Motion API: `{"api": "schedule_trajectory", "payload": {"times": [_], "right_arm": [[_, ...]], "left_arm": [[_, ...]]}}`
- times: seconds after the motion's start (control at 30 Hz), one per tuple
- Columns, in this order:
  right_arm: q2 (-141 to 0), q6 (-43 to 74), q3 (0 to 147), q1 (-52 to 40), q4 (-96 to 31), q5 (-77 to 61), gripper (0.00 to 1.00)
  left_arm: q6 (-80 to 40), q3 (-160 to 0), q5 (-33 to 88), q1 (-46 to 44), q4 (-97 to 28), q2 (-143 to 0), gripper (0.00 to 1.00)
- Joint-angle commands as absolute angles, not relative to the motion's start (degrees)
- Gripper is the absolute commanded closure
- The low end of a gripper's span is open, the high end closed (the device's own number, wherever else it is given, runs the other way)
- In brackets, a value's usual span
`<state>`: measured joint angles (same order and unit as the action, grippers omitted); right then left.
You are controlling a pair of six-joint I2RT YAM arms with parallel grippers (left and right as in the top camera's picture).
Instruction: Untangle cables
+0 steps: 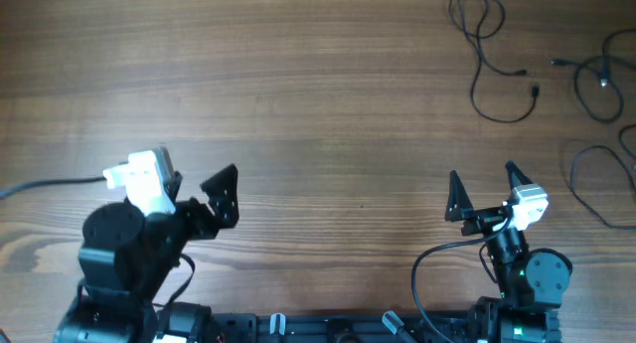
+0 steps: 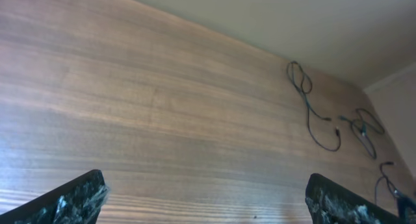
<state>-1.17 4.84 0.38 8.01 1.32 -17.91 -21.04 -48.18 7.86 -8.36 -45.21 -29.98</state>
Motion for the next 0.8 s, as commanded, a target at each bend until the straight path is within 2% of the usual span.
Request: {"api": "schedule_trajectory", "payload": {"times": [0.0,0.27,0.5,0.77], "right_arm": [[-0.58,4.49,0.3,7.84,1.41,-17.34,0.0],[-0.58,4.49,0.3,7.84,1.41,-17.32,0.0],[-0.58,4.49,0.3,7.84,1.41,-17.34,0.0],[-0.58,4.49,0.3,7.84,1.41,-17.34,0.0]], "left_arm": [[-20.36,-41.85,12.8,-4.89,-43.46,-23.49,0.0],[-20.32,-32.99,15.2,1.76,-42.22,-9.63,0.0],[-20.27,-27.75,15.59,3.18,-41.06,-1.74,0.0],[-19.66,-17.52,13.41,3.18,-25.58,-0.19,0.0]]}}
